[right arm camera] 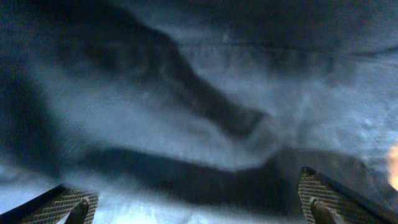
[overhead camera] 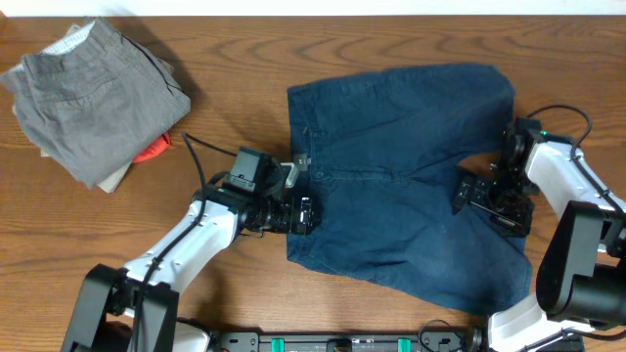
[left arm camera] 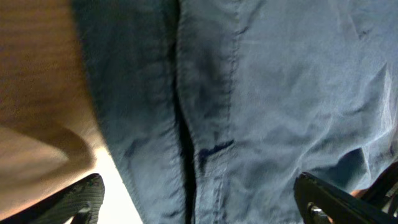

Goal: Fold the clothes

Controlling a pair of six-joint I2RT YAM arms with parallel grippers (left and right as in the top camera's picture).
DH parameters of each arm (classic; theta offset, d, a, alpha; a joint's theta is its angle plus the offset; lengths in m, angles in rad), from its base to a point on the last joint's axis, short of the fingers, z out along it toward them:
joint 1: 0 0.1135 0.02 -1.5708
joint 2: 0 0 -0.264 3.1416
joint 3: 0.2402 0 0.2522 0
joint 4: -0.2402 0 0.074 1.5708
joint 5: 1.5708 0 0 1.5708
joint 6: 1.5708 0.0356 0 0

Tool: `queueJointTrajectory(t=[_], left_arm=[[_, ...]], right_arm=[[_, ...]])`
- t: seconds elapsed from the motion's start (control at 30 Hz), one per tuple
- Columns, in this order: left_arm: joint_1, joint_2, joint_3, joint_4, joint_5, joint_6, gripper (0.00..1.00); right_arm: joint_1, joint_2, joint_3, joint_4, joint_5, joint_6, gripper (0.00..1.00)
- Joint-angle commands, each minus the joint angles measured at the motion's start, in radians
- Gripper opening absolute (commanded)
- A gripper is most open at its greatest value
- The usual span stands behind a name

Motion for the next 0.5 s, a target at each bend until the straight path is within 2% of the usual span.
queueJointTrajectory(t=[0.0,0.1,0.2,0.37,0.47], left_arm=[[-0.014,0.051,0.005,0.015,-0.026,-0.031,0.95],[-0.014,0.118,0.005,0.062,-0.022,-0.090,0.95],[-0.014,0.189,0.005,0.142,-0.017,-0.119,0.95],[-0.014,0.258,0.005,0.268,-0.018,-0.156,0.94],[-0.013,0.275,0.005,0.380,-0.021,-0.156,0.90]], right_arm=[[-0.001,0.000,-0.042,0.064,0.011,0.039,0.99],[0.002,0.000,-0.084,0.203,0.009,0.038,0.94],[0.011,0.000,-0.130,0.375,0.006,0.038,0.85],[0.033,0.000,-0.156,0.603,-0.012,0.024,0.77],[0.045,0.000,-0.156,0.736,-0.024,0.023,0.76]])
